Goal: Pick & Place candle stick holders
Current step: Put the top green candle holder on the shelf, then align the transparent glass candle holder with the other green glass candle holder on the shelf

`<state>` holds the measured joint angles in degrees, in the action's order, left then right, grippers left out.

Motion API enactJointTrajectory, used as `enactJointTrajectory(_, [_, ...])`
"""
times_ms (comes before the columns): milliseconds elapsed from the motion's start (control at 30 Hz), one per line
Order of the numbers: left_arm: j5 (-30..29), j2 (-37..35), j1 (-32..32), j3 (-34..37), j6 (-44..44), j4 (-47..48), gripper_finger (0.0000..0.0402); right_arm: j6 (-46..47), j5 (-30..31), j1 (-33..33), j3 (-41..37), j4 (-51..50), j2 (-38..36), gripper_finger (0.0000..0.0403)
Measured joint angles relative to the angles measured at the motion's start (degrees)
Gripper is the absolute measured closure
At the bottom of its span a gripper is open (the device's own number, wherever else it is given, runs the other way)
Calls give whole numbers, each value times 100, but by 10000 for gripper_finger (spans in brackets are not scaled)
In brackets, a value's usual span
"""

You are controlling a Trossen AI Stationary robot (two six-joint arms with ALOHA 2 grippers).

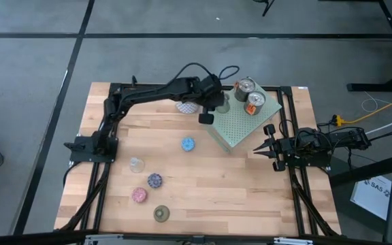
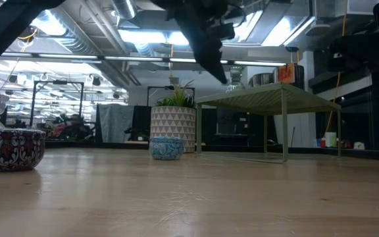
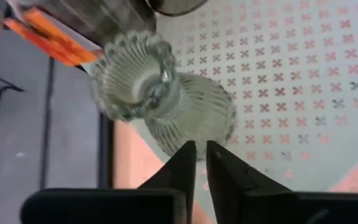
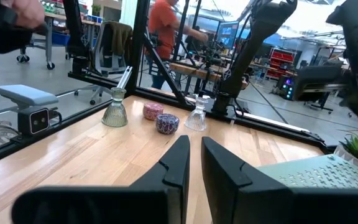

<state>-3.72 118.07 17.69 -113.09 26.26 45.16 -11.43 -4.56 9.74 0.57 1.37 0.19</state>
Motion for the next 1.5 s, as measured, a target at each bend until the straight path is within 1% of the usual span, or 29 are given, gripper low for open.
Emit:
enactJointTrajectory(67, [82, -83, 67, 216, -80, -364, 382, 1, 0, -1, -1, 1, 0, 359])
enactJointTrajectory(133, [204, -148, 152, 352, -158, -521, 387, -1, 0, 0, 0, 3, 2, 359])
enactJointTrajectory(300, [553, -145, 239, 390, -119, -1022, 390, 1, 2, 0, 0, 0, 2, 359])
enactJointTrajectory(500, [567, -14, 208, 392, -68, -1479, 387, 1, 2, 0, 1, 2, 2, 359])
enactJointTrajectory(600, [566, -1, 185, 392, -138, -1548, 389, 1, 2, 0, 0, 2, 4, 359])
enactJointTrajectory(667, [445, -1, 182, 390, -152, -1503, 390, 0, 0, 0, 0, 2, 4, 359])
enactJointTrajectory(800, [166, -93, 167, 394, -456, -1040, 389, 1, 0, 0, 1, 2, 4, 359])
enactJointTrajectory(900, [86, -349, 111, 375, -608, -580, 389, 1, 0, 0, 0, 2, 4, 359])
enactJointTrajectory(1033, [-307, -761, -179, 493, -750, -136, 398, 1, 0, 0, 0, 4, 7, 359])
enactJointTrajectory(1100, [-486, -1094, -339, 788, -837, -172, 399, 1, -2, 0, 0, 0, 7, 359])
enactJointTrajectory(1167, [-771, -1516, -497, 1304, -1016, -508, 399, 1, -1, 0, 1, 0, 7, 359])
enactJointTrajectory(1267, [-1062, -2223, -689, 2469, -1378, -1354, 399, 1, -2, -2, -1, 0, 7, 359])
enactJointTrajectory(1400, [-1089, -3135, -1037, 4030, -1992, -2852, 399, 1, -2, 0, 1, 0, 7, 359])
enactJointTrajectory(1500, [-1071, -3659, -1390, 4876, -2505, -3609, 396, -1, -2, 0, 1, 0, 7, 359])
